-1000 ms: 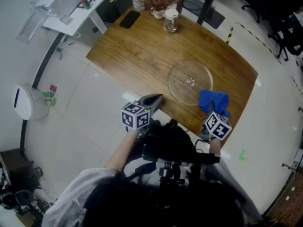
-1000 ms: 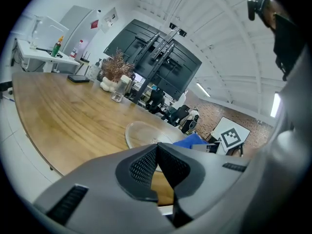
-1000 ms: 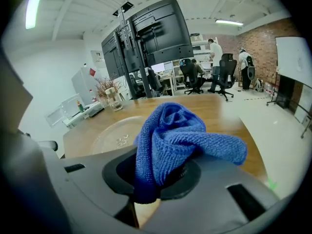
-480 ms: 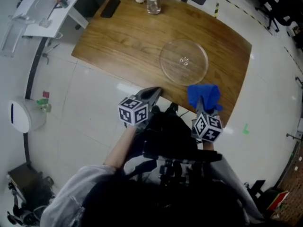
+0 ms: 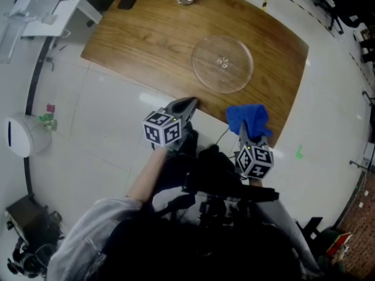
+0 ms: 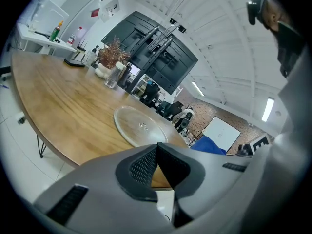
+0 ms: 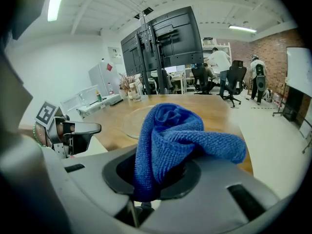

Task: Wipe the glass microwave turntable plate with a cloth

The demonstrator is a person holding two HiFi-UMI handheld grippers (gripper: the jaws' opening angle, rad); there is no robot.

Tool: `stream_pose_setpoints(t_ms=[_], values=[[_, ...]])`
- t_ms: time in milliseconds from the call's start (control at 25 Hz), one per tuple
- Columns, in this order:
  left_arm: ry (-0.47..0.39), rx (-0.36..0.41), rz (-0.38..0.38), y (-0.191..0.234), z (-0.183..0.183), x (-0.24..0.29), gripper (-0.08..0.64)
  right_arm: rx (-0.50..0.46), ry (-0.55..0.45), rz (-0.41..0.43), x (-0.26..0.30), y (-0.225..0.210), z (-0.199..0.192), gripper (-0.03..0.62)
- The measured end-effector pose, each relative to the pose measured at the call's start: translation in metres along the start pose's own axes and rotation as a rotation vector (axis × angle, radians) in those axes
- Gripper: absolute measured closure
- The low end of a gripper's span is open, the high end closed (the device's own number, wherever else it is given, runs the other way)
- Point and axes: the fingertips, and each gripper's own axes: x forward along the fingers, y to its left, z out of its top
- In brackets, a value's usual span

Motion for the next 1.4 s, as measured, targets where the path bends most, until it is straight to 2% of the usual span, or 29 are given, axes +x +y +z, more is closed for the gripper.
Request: stream_pose_setpoints(t_ms=[160,320,600,720,880,1000,1200,1400], values=[[-0.036,0.0,0.031,-0.01,-0.002,-0.001,0.56,0.009,-0.03,0.028,-0.014,-0.01,0.002,0.514],[-0.065,0.015,0.056,-0.034,-0.013,-0.008,0.56,-0.038,-0.033,0.072,-0.032,-0.02,-0.015,0.514],[-0.061,0.061,0.094,-0.105,-0.068,-0.027,0.56,-0.128,-0.052,0.092,-0.074,-0.066,-0.054,0.514],[-0.039,0.066,0.123,-0.131,-0.098,-0.043,0.56,-0.129,-0.045,0.108,-0.088,-0.081,-0.07,0.514],[-0.025,0.087,0.195,-0.143,-0.126,-0.075,0.56,-0.082,-0.045,0.166,-0.098,-0.077,-0.087,0.514],[-0.042,0.077,0.238,-0.144,-0.137,-0.092,0.56,-0.087,-0.044,0.222,-0.102,-0.062,-0.097,0.514],[-0.041,0.111,0.194,-0.16,-0.132,-0.083,0.56,-0.108,-0.071,0.231,-0.116,-0.055,-0.098,0.514],[-0.04,0.126,0.144,-0.16,-0.12,-0.07,0.561,-0.091,-0.097,0.198,-0.122,-0.06,-0.09,0.514]])
